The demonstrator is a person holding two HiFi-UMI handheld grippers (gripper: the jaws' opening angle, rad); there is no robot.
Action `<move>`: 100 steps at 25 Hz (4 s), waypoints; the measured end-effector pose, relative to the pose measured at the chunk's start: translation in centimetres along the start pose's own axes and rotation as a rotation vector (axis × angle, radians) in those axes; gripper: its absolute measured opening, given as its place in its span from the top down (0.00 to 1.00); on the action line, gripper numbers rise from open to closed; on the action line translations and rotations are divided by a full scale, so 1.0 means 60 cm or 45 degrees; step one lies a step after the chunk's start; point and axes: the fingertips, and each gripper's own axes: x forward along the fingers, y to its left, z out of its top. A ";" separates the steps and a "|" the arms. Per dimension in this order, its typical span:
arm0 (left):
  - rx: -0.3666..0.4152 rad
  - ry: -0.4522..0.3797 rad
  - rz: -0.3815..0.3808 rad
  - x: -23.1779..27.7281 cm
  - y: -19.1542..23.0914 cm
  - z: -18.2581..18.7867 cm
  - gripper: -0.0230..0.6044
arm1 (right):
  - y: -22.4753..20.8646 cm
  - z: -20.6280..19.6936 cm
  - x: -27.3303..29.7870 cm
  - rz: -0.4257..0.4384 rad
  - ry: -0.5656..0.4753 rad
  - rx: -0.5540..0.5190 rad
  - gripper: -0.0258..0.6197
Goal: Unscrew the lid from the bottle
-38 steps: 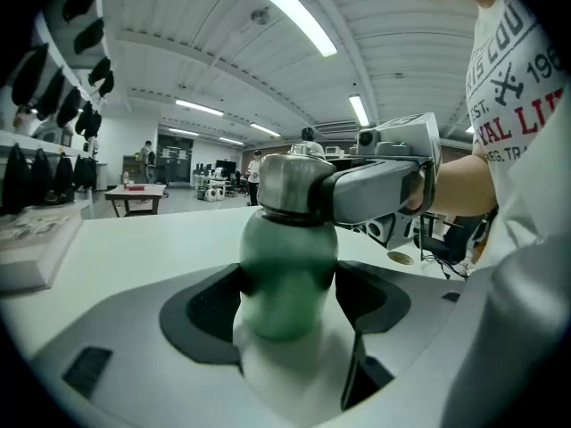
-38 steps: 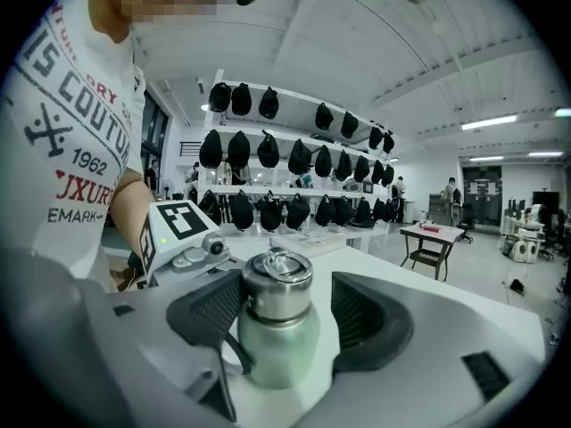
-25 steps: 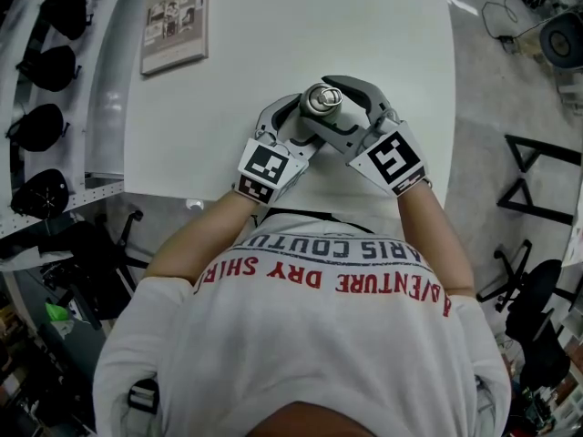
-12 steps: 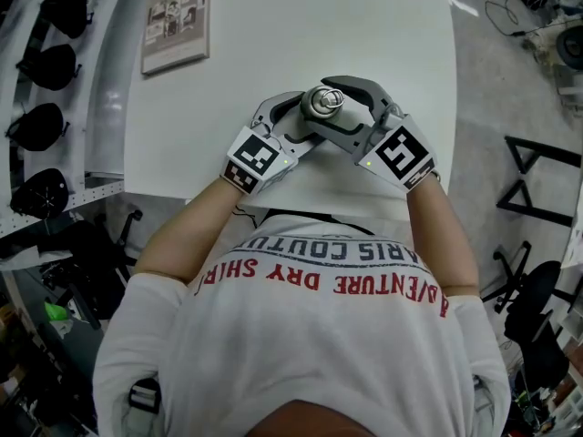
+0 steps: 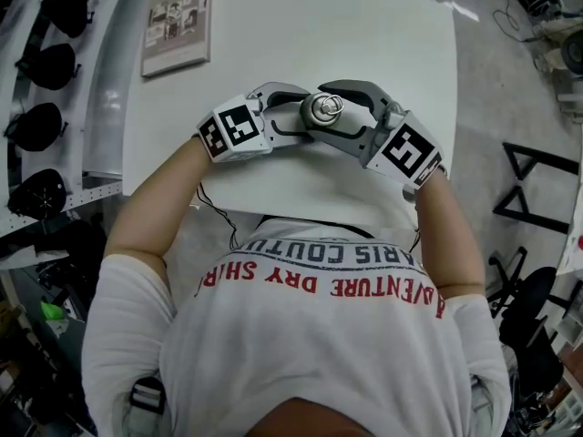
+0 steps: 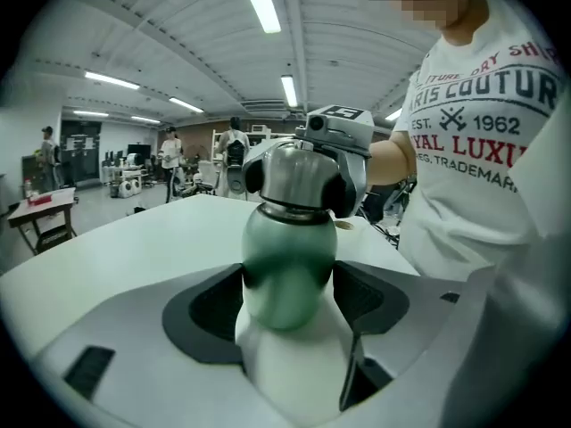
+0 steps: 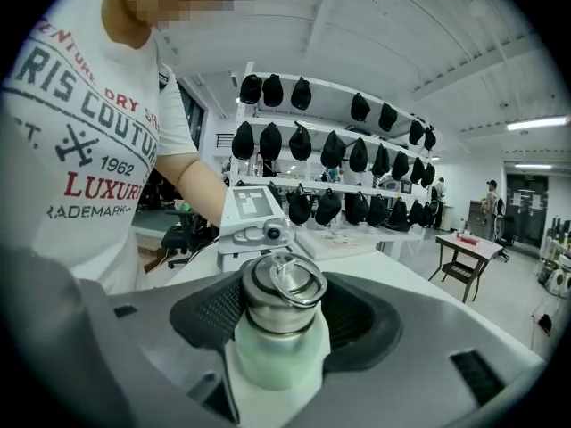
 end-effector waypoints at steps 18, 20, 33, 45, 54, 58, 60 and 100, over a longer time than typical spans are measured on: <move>-0.008 -0.011 -0.043 0.000 -0.005 -0.002 0.44 | 0.008 0.016 -0.008 0.100 -0.098 0.056 0.50; -0.047 -0.049 0.013 0.000 -0.006 -0.001 0.44 | 0.004 0.013 -0.014 0.036 -0.107 0.084 0.49; -0.148 -0.127 0.398 0.008 -0.008 0.000 0.44 | -0.010 0.002 -0.022 -0.329 -0.092 0.167 0.49; -0.237 -0.102 0.507 0.011 -0.011 0.000 0.44 | -0.003 -0.001 -0.013 -0.345 -0.032 0.150 0.54; -0.184 -0.071 0.406 0.009 -0.006 -0.002 0.44 | -0.004 -0.001 -0.010 -0.254 -0.028 0.116 0.55; -0.129 -0.045 0.317 0.008 -0.008 -0.003 0.44 | -0.001 0.001 -0.009 -0.177 -0.030 0.097 0.55; -0.095 -0.028 0.270 0.009 -0.007 -0.003 0.44 | 0.000 0.000 -0.009 -0.135 -0.019 0.080 0.55; -0.279 -0.405 0.390 -0.201 -0.111 0.172 0.76 | 0.071 0.165 -0.184 -0.631 -0.243 0.287 0.54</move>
